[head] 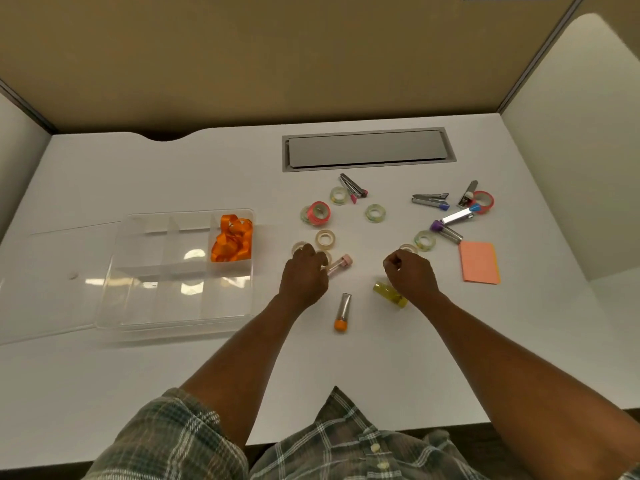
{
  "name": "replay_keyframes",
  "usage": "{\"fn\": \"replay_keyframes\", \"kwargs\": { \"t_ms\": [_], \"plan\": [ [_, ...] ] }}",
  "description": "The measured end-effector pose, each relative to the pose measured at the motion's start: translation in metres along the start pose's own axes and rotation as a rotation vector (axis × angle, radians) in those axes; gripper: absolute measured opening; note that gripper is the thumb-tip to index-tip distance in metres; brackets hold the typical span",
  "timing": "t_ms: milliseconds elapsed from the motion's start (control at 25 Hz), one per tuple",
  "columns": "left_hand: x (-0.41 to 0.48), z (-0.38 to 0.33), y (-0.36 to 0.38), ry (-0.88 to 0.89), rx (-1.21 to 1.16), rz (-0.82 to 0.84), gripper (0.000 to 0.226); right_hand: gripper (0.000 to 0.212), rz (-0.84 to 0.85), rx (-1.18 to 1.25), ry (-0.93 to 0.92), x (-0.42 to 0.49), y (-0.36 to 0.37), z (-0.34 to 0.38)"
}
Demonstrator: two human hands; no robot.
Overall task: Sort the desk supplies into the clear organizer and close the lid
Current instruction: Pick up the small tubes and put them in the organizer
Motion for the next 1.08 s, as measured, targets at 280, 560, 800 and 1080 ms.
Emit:
{"fn": "replay_keyframes", "kwargs": {
  "t_ms": [280, 560, 800, 1080],
  "plan": [
    [-0.027, -0.021, 0.050, -0.091, 0.084, 0.332, 0.050, 0.015, 0.021, -0.056, -0.087, -0.004, -0.005, -0.027],
    [-0.052, -0.022, 0.064, -0.149, 0.109, 0.415, 0.030, 0.032, 0.229, -0.019, -0.267, -0.016, 0.039, 0.031],
    [-0.051, 0.013, 0.026, -0.297, -0.056, 0.248, 0.031, 0.056, 0.465, -0.052, -0.199, -0.022, 0.094, 0.063],
    [-0.047, 0.058, -0.052, -0.433, -0.302, 0.002, 0.038, 0.025, 0.264, -0.036, -0.047, -0.015, 0.084, 0.055]
  ]
}}
Point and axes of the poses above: each hand's wrist, its own x-axis towards the middle knuckle, its own y-axis out of the palm, z = x × y, the point moved 10 cm from there along x, towards the middle knuckle, and after that the axes turned 11 degrees about -z, right-handed, at the moved point
